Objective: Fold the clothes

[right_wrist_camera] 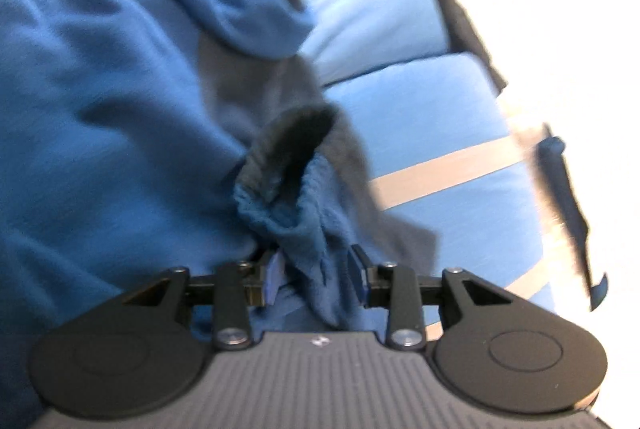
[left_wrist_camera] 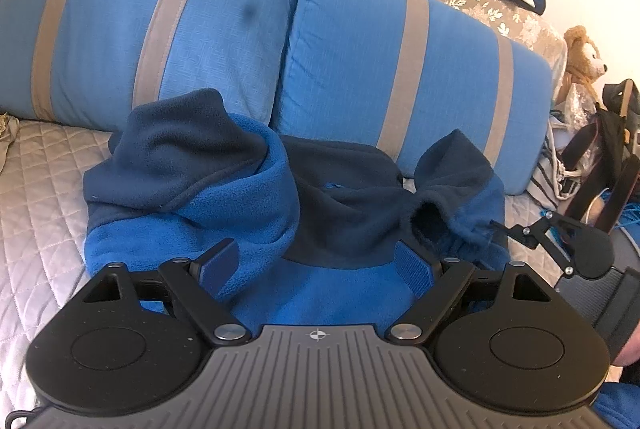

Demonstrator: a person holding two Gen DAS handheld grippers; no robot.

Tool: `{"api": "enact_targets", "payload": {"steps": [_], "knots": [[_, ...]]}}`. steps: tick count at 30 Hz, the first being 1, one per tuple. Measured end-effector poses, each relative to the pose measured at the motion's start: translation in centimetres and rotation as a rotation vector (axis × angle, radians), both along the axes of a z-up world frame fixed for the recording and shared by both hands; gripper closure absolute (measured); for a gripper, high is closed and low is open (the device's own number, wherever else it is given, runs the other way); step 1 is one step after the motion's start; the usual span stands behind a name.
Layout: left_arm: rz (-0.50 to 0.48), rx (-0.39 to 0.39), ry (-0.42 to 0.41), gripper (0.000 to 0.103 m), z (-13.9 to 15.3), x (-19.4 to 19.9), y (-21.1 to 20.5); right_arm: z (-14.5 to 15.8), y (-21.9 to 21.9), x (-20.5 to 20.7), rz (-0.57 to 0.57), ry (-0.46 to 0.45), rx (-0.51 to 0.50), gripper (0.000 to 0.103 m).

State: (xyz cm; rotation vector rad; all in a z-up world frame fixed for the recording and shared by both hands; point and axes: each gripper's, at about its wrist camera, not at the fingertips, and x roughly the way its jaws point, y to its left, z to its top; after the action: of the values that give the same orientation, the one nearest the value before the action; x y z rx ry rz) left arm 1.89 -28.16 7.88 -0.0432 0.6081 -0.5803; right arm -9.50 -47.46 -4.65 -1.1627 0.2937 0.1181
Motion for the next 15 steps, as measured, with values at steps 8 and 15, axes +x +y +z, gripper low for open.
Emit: {"api": "enact_targets", "payload": {"steps": [8, 15], "knots": [[0.002, -0.002, 0.004, 0.017, 0.0, 0.0, 0.0, 1.4, 0.1, 0.2, 0.06, 0.066, -0.009, 0.072], [0.004, -0.008, 0.005, 0.017, -0.1, 0.0, 0.1, 3.7, 0.1, 0.8, 0.056, 0.088, 0.056, 0.092]]}}
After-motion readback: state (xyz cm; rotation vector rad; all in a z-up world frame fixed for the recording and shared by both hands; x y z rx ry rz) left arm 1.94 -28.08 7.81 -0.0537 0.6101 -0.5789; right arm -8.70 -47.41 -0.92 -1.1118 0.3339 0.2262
